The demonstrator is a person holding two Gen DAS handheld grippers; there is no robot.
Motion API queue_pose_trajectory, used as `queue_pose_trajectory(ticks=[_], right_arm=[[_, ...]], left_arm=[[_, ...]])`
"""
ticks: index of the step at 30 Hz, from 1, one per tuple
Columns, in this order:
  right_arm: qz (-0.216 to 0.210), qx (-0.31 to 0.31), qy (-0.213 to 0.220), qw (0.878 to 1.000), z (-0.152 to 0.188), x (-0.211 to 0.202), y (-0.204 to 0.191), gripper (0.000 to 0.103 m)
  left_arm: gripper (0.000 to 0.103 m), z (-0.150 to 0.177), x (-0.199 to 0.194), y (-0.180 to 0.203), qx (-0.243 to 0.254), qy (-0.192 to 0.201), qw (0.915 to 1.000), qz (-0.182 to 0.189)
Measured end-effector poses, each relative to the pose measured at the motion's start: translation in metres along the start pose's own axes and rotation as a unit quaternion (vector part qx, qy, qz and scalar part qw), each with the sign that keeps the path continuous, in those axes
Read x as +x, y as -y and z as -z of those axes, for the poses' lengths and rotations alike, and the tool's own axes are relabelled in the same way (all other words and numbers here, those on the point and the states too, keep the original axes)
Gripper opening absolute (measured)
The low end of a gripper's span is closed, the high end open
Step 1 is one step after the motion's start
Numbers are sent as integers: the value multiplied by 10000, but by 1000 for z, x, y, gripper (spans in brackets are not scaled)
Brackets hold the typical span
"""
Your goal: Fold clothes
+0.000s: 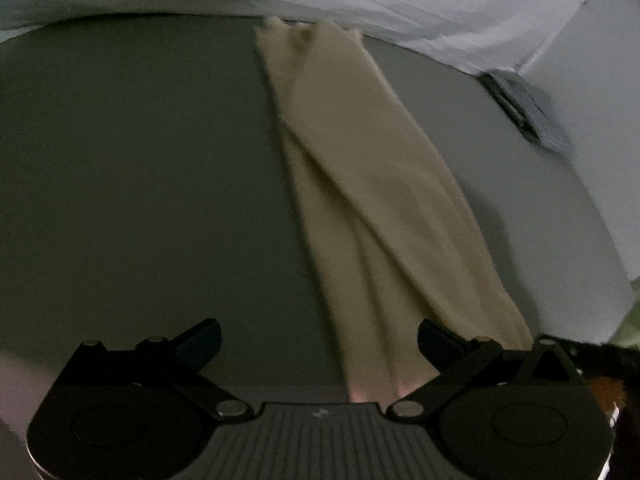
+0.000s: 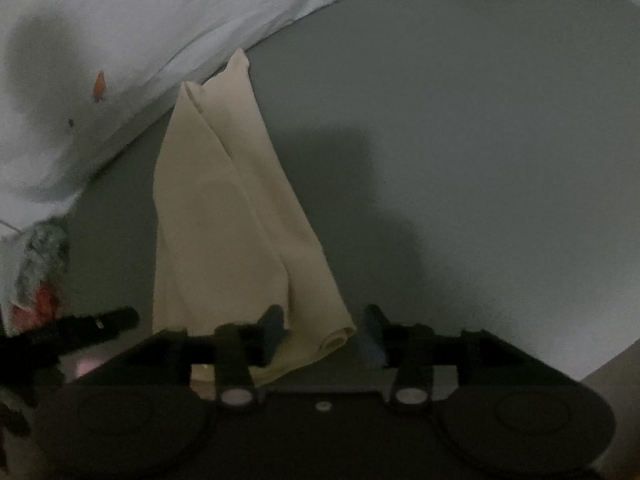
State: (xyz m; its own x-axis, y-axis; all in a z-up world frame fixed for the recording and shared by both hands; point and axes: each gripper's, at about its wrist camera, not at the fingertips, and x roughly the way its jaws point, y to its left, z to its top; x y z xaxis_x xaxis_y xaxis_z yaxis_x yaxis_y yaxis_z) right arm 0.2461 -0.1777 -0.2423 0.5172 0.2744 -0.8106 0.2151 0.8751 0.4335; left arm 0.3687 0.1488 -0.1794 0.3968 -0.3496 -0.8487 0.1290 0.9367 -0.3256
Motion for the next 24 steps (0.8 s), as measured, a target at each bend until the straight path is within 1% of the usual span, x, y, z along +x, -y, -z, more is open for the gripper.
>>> queue_pose_trajectory(ticks=[1,5,6,10,12,13,15,18,20,22,23,24], right_arm=[[-76,30,-41,10000,0,1,4,49],[-184,-100,-166,9996,-6,9,9,50],[-215,-125,-209,9995,-9,11,11,50],[-545,-184,-360,9977,-21,21,13,51],[-615,-293,-475,9965,-25,26,12,51],[-645,-352,-529,9959,-26,26,11,51],[-735,-436,-637,9943,-31,30,10,52],[-880,-531,-798,9915,-36,35,9,53],[-978,-578,-905,9894,-41,40,8,54],[-1086,-497,-1010,9877,-45,45,8,56],[-1142,-454,-1064,9867,-47,45,10,57],[-1197,-410,-1118,9856,-49,46,11,57]], left_arm=[[102,2,1,4,-17,-38,10000,81],[101,11,10,9,-209,-281,9993,114],[100,11,12,9,-247,-316,9992,57],[98,18,12,10,-581,-352,9977,46],[94,19,11,10,-701,-363,9969,-21],[94,22,11,11,-759,-391,9963,-12],[94,25,10,9,-973,-472,9940,165],[94,26,8,5,-1250,-488,9903,352],[93,29,8,5,-1419,-477,9880,377],[90,29,8,5,-1581,-512,9852,416],[86,29,8,5,-1652,-539,9838,433],[80,29,8,6,-1730,-583,9819,496]])
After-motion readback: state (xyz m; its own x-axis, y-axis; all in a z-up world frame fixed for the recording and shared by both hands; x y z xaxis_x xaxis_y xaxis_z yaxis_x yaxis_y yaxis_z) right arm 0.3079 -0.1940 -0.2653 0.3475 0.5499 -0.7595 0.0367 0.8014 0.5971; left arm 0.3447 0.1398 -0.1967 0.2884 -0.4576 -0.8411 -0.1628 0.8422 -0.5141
